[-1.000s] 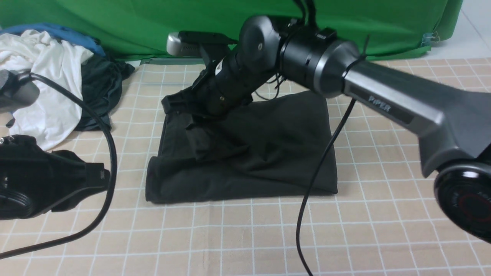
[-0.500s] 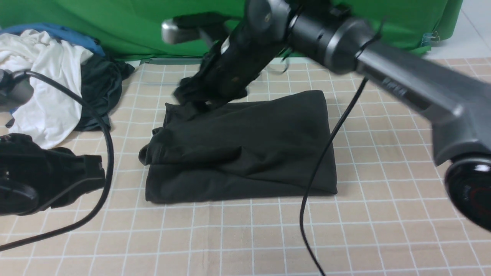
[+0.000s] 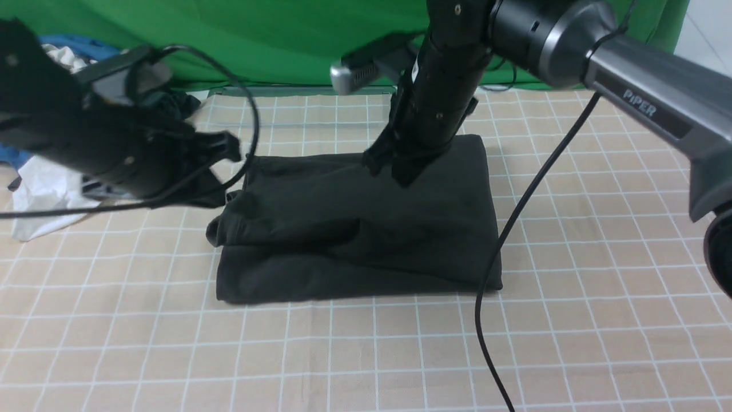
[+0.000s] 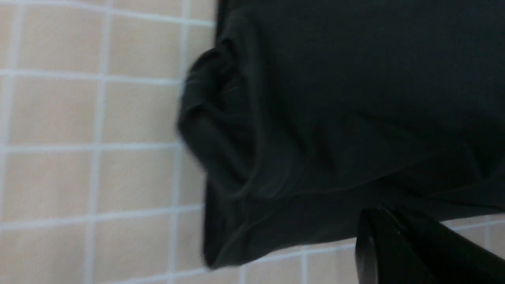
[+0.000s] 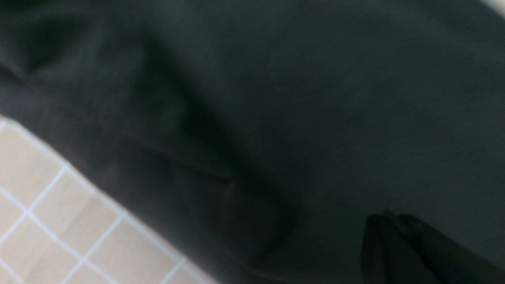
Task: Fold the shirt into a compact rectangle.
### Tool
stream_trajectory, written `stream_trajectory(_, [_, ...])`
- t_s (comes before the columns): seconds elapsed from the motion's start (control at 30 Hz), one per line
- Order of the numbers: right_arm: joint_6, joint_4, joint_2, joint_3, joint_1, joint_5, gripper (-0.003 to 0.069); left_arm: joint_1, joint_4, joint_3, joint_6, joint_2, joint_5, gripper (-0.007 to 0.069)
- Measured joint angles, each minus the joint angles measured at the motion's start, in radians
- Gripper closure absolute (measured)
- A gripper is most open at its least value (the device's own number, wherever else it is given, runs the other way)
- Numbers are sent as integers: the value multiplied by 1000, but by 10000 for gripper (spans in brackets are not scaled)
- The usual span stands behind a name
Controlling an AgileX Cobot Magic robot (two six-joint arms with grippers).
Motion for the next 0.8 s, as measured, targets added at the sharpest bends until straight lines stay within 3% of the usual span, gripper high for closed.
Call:
stream_trajectory(0.1, [-15,52,27,13,0,1,621,-22,-156,-25,136,96,-24,606])
stream_trajectory(0.23, [-13,86,45,31,0,0,621,-49,-167,-30,161,202,-36,606])
stream_trajectory(0.33, [-2,87,48,56,0,0,621,-52,-129,-30,117,253,-44,606])
stream_trajectory(0.57, [17,89,61,185,0,-6,621,-53,172,-30,-155,289,2,606])
stream_trajectory(0.8, [35,89,28,199,0,-8,621,-56,250,-41,-206,269,63,606])
